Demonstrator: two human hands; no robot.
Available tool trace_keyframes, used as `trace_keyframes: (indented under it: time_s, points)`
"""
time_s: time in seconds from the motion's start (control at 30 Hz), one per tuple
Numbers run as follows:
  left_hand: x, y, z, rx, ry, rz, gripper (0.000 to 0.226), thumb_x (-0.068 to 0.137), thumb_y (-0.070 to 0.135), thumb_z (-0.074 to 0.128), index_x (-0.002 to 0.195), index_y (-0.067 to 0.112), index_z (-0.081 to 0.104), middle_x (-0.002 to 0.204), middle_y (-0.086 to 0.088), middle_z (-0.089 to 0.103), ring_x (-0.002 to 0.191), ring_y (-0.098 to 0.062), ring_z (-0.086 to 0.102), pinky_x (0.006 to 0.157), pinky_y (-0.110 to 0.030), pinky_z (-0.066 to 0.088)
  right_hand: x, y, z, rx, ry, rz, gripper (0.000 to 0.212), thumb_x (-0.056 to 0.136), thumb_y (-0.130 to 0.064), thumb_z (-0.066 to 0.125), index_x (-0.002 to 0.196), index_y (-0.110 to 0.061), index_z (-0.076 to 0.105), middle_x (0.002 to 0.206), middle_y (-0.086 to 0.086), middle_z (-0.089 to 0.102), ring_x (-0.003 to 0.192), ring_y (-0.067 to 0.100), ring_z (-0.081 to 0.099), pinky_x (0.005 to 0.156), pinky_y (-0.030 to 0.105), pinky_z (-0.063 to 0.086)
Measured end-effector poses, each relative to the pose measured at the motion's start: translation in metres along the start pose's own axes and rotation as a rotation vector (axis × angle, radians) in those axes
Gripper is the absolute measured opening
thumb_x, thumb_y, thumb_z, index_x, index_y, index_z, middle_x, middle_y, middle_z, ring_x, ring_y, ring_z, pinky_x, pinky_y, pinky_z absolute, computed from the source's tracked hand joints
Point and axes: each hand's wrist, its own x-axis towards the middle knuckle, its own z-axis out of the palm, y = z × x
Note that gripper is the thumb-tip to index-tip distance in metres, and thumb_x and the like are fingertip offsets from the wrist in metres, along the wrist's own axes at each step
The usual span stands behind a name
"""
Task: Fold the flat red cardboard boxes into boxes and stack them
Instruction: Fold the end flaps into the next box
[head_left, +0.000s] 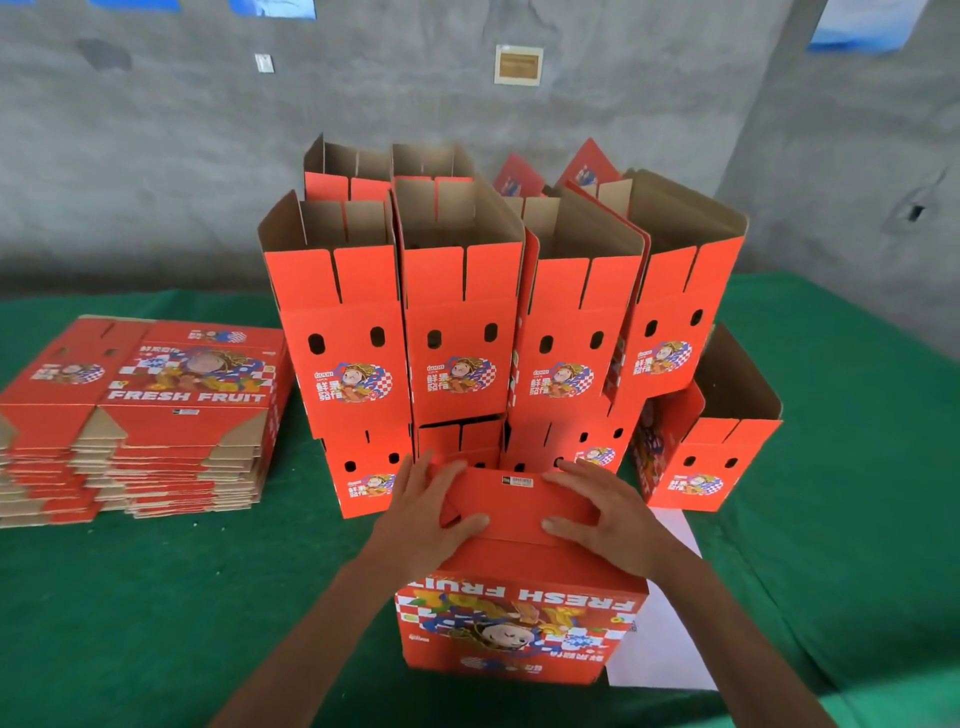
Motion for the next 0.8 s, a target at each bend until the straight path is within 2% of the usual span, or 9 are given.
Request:
trace_keyframes:
  time_s: [0.1,0.2,0.3,0.4,0.47,0.5,0.6,0.67,0.8]
  points:
    - [0.01,0.007,0.002,0.051,-0.017,-0.098,0.099,0.087,0.069,0.065,0.159,0.051,0.0,0.171,0.007,-0.007,0.151,-0.04,0.028,0.115,-0.057,0.04,0.007,0.002,0.007,-0.14,0.017,0.038,0.078,0.086,-0.073,0.06,0.153,-0.042,0.035,0.153,-0.008,0.043,0.139,0.015,0.037,0.115,0.042,0.036]
    - [0.017,0.014,0.005,0.22,0.023,-0.149,0.097,0.084,0.072,0.067,0.16,0.046,0.012,0.162,0.0,0.012,0.129,-0.037,0.054,0.101,-0.05,0.053,0.013,-0.004,0.013,-0.284,0.076,0.051,0.08,0.085,-0.074,0.061,0.152,-0.039,0.035,0.146,-0.005,0.047,0.133,0.018,0.041,0.109,0.04,0.04]
    - [0.02,0.012,0.007,0.286,0.075,-0.128,0.081,0.089,0.078,0.05,0.158,0.044,0.022,0.154,-0.001,0.021,0.124,-0.036,0.057,0.099,-0.048,0.054,0.011,-0.005,0.014,-0.229,0.079,0.065,0.075,0.085,-0.074,0.062,0.148,-0.037,0.043,0.142,-0.007,0.05,0.131,0.016,0.043,0.108,0.041,0.042]
    - [0.016,0.007,0.01,0.216,0.11,-0.118,0.066,0.098,0.075,0.022,0.154,0.041,0.03,0.158,-0.001,0.023,0.127,-0.036,0.056,0.1,-0.051,0.053,0.006,-0.007,0.011,0.131,0.237,0.181,0.062,0.09,-0.079,0.043,0.121,-0.03,0.064,0.127,-0.005,0.063,0.117,0.012,0.053,0.1,0.037,0.045]
    - [0.014,0.003,0.011,0.201,0.127,-0.136,0.059,0.1,0.071,0.024,0.15,0.041,0.032,0.162,-0.001,0.02,0.129,-0.037,0.054,0.099,-0.053,0.052,0.004,-0.005,0.01,0.322,0.39,0.359,0.078,0.094,-0.079,0.022,0.102,-0.016,0.068,0.109,0.009,0.07,0.098,0.022,0.061,0.09,0.037,0.047]
    - [0.014,0.002,0.011,0.19,0.136,-0.146,0.057,0.1,0.07,0.025,0.148,0.041,0.033,0.162,-0.001,0.019,0.129,-0.037,0.054,0.098,-0.053,0.052,0.001,-0.001,0.008,0.371,0.375,0.509,0.087,0.095,-0.078,0.014,0.107,-0.011,0.068,0.111,0.014,0.07,0.098,0.028,0.062,0.088,0.037,0.045]
    - [0.012,0.0,0.011,0.172,0.156,-0.151,0.053,0.101,0.068,0.029,0.146,0.04,0.035,0.161,-0.001,0.022,0.126,-0.037,0.057,0.096,-0.053,0.053,-0.013,0.014,0.002,0.518,0.0,0.909,0.087,0.099,-0.073,0.006,0.122,-0.012,0.063,0.108,0.013,0.068,0.093,0.03,0.066,0.079,0.036,0.052]
    - [0.01,-0.002,0.011,0.157,0.152,-0.156,0.052,0.101,0.067,0.032,0.145,0.039,0.036,0.16,-0.002,0.023,0.124,-0.036,0.058,0.096,-0.053,0.054,-0.022,0.016,0.002,0.546,-0.199,0.972,0.081,0.099,-0.074,0.01,0.122,-0.015,0.061,0.106,0.013,0.069,0.086,0.026,0.069,0.068,0.033,0.057]
    - [0.008,-0.007,0.009,0.131,0.16,-0.146,0.052,0.101,0.067,0.034,0.144,0.039,0.037,0.16,-0.002,0.023,0.121,-0.035,0.06,0.096,-0.054,0.054,-0.025,0.016,0.009,0.655,-0.381,1.022,0.075,0.098,-0.074,0.029,0.108,-0.008,0.063,0.127,0.018,0.069,0.085,0.021,0.066,0.067,0.024,0.052]
